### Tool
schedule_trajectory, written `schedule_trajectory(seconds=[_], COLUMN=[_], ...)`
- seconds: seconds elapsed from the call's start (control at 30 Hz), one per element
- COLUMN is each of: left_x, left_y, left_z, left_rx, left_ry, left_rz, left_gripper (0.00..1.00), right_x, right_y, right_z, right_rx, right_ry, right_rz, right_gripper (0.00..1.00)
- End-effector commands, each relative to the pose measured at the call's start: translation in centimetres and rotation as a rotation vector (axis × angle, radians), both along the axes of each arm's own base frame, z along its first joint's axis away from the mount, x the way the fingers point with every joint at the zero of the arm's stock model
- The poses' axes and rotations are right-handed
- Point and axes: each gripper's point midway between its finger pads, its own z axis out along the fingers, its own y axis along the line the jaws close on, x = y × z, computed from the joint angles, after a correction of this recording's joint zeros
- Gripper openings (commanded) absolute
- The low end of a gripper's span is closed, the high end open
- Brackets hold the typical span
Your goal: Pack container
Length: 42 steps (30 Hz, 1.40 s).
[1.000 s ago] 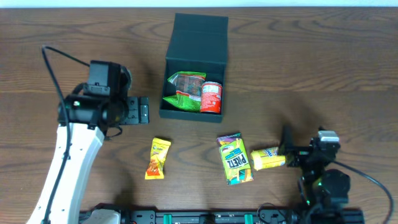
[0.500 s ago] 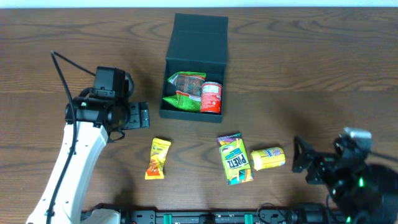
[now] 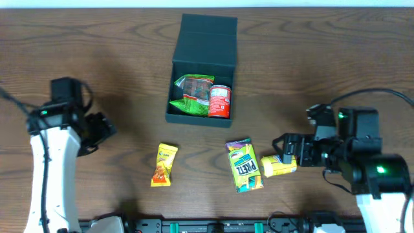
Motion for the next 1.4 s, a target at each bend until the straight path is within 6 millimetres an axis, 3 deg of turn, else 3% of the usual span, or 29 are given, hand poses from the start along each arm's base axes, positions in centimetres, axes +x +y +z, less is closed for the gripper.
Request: schedule_trajectory(seconds=[0.0,0.13,0.3,0.5,0.8,1.13,1.37], left_x=[-0.7,-0.8,-0.8,-0.8,-0.8,-0.8,-0.8], left_y=[1.5,1.8,1.8,1.8,1.8,1.8,1.8], left_z=[0.0,0.0,0.0,0.0,0.0,0.0,0.0], left_rx=[0.011,0.012,0.012,0.012,0.012,0.012,0.012], left_ry=[0.009,0.009,0.009,0.009,0.009,0.009,0.009], left_rz=[0.078,0.092,0.092,0.092,0.092,0.092,0.092], left_gripper=[0.95,0.95,0.95,0.95,0.95,0.95,0.95], right_x=[-0.1,-0.9,-2.8,-3.4,-2.6,-2.2,-1.9], right_y=[0.6,2.2,5.8,7.3,7.0,9.4,8.1], right_z=[0.0,-0.3,-1.1,-3.0,-7.6,-12.2,-14.9], right_rx=[-0.085,-0.167,-0.248,-0.395,-0.537,-0.447,-0.383], right_ry=[-0.005,-0.007,-0.025,-0.027,0.044,0.029,0.103], right_rz=[0.030,0.025,0.126,0.137,0.116,0.199,0.151], right_gripper=[0.99,0.99,0.99,0.99,0.99,0.99,0.99])
